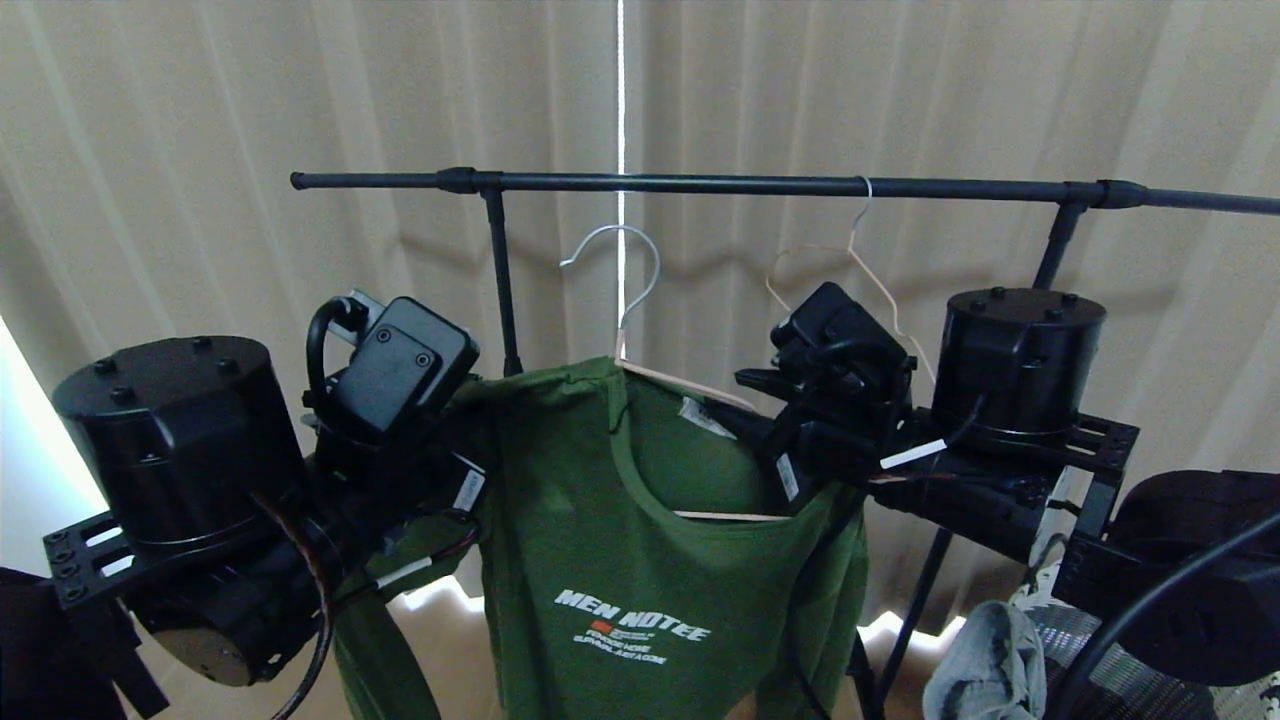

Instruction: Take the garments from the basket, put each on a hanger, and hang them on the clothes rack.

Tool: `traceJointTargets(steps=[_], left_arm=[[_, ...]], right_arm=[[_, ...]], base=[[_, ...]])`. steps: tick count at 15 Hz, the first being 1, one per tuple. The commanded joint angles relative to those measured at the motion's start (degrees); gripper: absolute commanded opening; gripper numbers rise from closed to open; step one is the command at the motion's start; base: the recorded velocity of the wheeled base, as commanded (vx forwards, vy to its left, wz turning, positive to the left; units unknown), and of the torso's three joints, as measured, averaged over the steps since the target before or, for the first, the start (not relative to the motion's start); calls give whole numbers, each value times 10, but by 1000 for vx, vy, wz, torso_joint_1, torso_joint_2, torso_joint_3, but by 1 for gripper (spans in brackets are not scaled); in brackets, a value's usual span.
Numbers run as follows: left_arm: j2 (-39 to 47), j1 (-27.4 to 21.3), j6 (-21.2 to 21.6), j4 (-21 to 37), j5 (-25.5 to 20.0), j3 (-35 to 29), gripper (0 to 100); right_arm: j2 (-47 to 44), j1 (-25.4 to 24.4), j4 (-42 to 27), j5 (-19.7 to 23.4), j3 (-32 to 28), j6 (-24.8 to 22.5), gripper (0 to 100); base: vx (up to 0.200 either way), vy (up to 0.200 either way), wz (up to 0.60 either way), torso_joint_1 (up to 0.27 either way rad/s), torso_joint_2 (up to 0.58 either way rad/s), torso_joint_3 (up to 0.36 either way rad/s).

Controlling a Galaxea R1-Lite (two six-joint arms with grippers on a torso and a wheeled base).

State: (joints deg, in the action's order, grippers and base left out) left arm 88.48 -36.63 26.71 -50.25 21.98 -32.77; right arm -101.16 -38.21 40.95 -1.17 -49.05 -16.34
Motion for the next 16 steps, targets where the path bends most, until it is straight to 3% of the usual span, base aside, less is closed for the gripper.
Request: traceJointTargets(steps=[1,12,13,16], left_arm=[[0,-5,0,0,1,2,0],[-8,-5,-15,2,-5,8,0],[-8,-6,-17,2,-5,10,100],[-16,-6,-25,3,-31,22,100]], right_arm=[[0,0,1,-1,2,0,0],[13,0,5,-11,19,1,0],[14,1,5,-11,19,2,0],[25,11,4,-14,30,1,0]], base=[[0,0,0,0,0,0],[0,0,0,0,0,0],[0,0,0,0,0,0],[0,0,0,0,0,0]])
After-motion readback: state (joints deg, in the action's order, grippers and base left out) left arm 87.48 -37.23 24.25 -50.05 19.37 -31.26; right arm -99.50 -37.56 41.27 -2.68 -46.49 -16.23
